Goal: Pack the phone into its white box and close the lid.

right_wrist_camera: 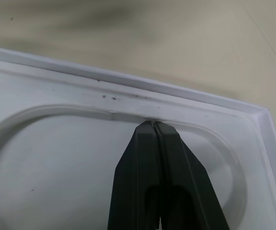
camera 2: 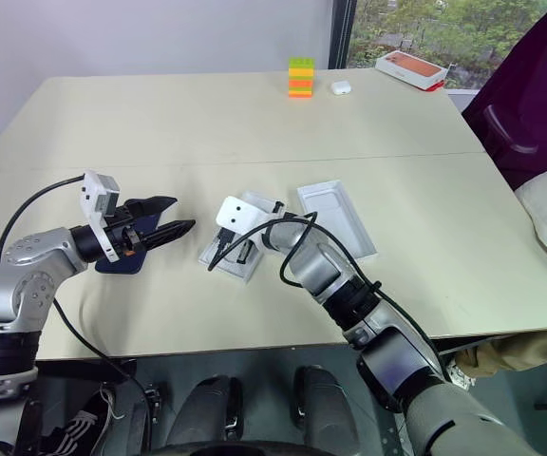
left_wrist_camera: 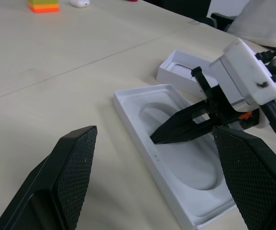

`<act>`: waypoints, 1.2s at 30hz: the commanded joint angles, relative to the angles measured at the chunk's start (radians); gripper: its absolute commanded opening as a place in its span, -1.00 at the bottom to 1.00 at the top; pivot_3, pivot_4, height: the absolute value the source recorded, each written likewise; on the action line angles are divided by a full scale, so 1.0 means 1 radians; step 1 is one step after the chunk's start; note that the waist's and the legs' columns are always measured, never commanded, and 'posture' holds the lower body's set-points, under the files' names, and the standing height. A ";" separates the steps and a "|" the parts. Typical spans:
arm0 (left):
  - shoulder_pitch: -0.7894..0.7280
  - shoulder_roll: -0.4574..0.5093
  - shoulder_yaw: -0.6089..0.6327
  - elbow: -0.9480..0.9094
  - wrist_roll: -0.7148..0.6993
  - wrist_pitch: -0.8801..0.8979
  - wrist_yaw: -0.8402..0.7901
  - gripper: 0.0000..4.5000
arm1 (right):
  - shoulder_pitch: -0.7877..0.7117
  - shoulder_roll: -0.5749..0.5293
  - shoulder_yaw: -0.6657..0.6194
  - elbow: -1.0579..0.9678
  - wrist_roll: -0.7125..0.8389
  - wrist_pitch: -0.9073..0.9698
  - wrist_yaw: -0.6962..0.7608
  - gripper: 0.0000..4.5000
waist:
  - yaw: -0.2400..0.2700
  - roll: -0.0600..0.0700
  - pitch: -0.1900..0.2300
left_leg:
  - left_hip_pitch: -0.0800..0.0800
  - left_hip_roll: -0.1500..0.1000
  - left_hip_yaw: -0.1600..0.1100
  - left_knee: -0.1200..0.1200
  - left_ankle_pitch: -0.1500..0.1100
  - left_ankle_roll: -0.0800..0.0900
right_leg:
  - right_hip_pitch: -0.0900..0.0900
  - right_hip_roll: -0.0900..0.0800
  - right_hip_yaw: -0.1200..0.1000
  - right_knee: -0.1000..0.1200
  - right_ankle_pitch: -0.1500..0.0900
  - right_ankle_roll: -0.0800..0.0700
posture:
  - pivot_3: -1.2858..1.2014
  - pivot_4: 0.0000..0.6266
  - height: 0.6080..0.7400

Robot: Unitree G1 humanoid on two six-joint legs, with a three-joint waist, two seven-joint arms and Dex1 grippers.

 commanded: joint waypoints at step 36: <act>-0.009 0.014 0.034 -0.016 -0.035 -0.025 -0.008 0.81 | 0.131 -0.160 -0.314 -0.401 0.470 0.229 0.353 -0.64 | 0.007 0.000 0.000 | -0.001 0.000 0.000 0.000 0.000 0.000 | 0.000 -0.001 -0.001 -0.001 0.000 0.000 | 0.03 -0.52 1.00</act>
